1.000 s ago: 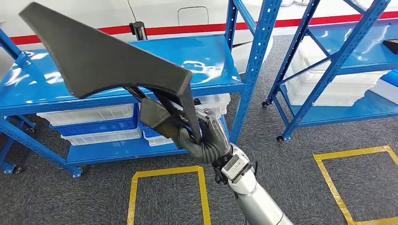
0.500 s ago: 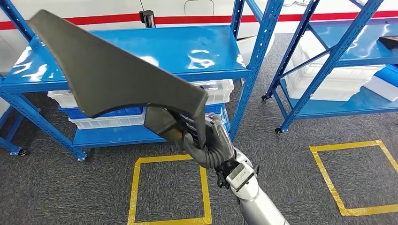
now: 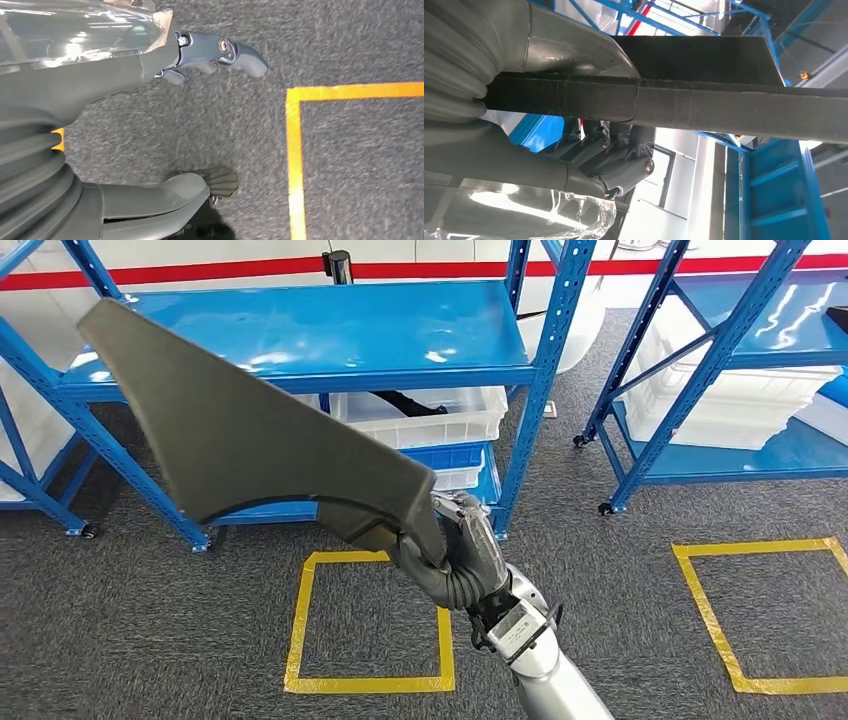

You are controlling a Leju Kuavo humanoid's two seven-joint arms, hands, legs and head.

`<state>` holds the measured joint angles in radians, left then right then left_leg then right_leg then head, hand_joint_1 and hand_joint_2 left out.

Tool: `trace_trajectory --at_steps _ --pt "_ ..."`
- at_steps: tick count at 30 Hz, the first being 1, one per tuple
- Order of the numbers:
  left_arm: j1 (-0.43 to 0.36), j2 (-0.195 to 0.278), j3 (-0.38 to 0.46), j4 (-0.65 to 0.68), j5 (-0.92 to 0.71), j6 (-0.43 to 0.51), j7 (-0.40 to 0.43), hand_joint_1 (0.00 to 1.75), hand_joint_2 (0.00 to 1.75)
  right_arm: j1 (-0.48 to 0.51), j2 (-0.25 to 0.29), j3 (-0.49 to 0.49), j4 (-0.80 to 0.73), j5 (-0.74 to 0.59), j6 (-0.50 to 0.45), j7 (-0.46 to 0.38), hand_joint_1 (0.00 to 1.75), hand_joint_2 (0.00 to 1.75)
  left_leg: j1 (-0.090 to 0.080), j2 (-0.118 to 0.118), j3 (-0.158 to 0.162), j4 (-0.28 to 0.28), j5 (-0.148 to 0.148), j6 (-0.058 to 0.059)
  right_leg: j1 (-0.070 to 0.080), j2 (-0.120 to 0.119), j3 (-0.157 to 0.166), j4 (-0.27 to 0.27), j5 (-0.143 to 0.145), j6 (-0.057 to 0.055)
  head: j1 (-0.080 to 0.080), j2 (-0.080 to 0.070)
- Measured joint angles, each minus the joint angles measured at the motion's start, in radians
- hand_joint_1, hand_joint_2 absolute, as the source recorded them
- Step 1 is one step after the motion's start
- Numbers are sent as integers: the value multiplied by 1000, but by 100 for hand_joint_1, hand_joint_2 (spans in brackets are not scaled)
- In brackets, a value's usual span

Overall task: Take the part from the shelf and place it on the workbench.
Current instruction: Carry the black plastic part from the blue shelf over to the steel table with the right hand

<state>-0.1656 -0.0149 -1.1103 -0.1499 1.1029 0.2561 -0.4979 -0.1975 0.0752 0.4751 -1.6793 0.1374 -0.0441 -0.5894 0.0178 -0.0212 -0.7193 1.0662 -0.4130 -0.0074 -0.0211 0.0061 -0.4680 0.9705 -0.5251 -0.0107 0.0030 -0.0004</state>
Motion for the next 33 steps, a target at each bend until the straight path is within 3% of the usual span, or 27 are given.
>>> trace_trajectory --at_steps 2,3,4,5,7,9,12,14,17,18,19,20,22,23,25,27,29,30,33 --pt "0 0 -4 0 -3 2 -1 0 175 8 1 -2 -4 2 0 -1 175 175 4 12 -36 125 -88 -14 1 -16 -12 1 12 -4 -2 0" --pt "0 0 -6 0 -4 3 -2 0 175 12 0 -3 -6 3 0 -2 175 175 7 14 -47 179 -108 -21 1 -25 -18 2 17 -2 -1 0" --pt "0 0 -8 0 -4 3 -2 0 175 17 0 -4 -6 4 1 -2 175 175 10 17 -44 202 -107 -26 1 -33 -22 3 20 0 -2 0" --pt "0 0 -9 0 -4 4 -2 0 175 22 0 -5 -6 4 1 -2 175 175 13 21 -20 186 -91 -29 1 -41 -24 5 23 3 -2 0" --pt "0 1 -11 0 -4 4 -2 0 175 26 0 -7 -8 4 1 -2 175 175 16 45 70 67 -50 -30 1 -56 -29 10 24 7 -2 0" --pt "-2 1 -11 0 -4 4 -2 0 175 26 0 -8 -12 5 1 -3 175 175 10 68 133 -31 -36 -18 7 -69 -33 13 22 16 -1 0" --pt "-3 1 -12 0 -4 3 -3 0 175 27 0 -9 -18 9 1 -4 175 175 1 58 134 -56 -38 12 14 -86 -34 12 24 37 2 0" --pt "-3 0 -13 0 -3 2 -3 0 175 28 -1 -10 -21 12 1 -6 175 175 2 45 133 -69 -28 31 13 -66 -50 40 5 43 3 0" --pt "-4 -1 -13 0 0 2 -3 0 175 36 -8 -11 -23 13 2 -9 175 175 1 23 126 -76 -17 48 9 -18 -142 223 -78 30 5 0" --pt "-3 -1 -13 0 2 3 -3 0 175 40 -10 -12 -23 13 2 -9 175 175 0 13 123 -76 -15 50 8 -14 -171 282 -96 30 6 0" --pt "-1 -1 -13 0 4 4 -4 0 175 44 -13 -13 -23 13 3 -9 175 175 -1 3 121 -76 -14 50 8 -12 -184 307 -98 34 6 0" --pt "0 -2 -13 0 6 5 -5 0 175 46 -14 -14 -23 13 3 -9 175 175 -2 -7 120 -75 -12 49 8 -11 -176 290 -83 42 6 0" --pt "1 -3 -13 0 9 9 -7 0 175 48 -16 -15 -23 13 6 -10 175 175 -1 -28 119 -73 -10 45 6 8 -112 159 -22 58 6 0" --pt "1 -4 -13 0 9 12 -8 0 175 48 -16 -16 -23 13 6 -11 175 175 -3 -38 116 -69 -9 42 5 24 -83 91 3 61 6 0" --pt "2 -5 -13 0 10 20 -10 0 175 51 -18 -17 -23 12 8 -13 175 175 -6 -52 107 -63 -6 32 4 44 -56 26 27 56 5 0" --pt "7 -5 -12 0 11 25 -12 0 175 53 -20 -21 -23 7 12 -18 175 175 -5 -65 100 -64 0 20 3 33 -57 23 32 44 5 0" --pt "10 -6 -13 1 11 28 -12 0 175 52 -22 -24 -23 1 15 -25 175 175 -4 -50 85 -44 -15 11 -4 17 -55 19 39 30 2 0" --pt "10 -6 -13 1 11 29 -11 0 175 51 -23 -25 -22 -1 16 -28 175 175 -3 -32 67 -6 -40 7 -8 7 -54 16 41 23 0 0" --pt "10 -8 -13 1 15 33 -11 0 175 51 -25 -26 -17 -6 19 -34 175 175 2 10 -19 186 -131 -6 -3 -22 -56 17 41 14 -4 0"
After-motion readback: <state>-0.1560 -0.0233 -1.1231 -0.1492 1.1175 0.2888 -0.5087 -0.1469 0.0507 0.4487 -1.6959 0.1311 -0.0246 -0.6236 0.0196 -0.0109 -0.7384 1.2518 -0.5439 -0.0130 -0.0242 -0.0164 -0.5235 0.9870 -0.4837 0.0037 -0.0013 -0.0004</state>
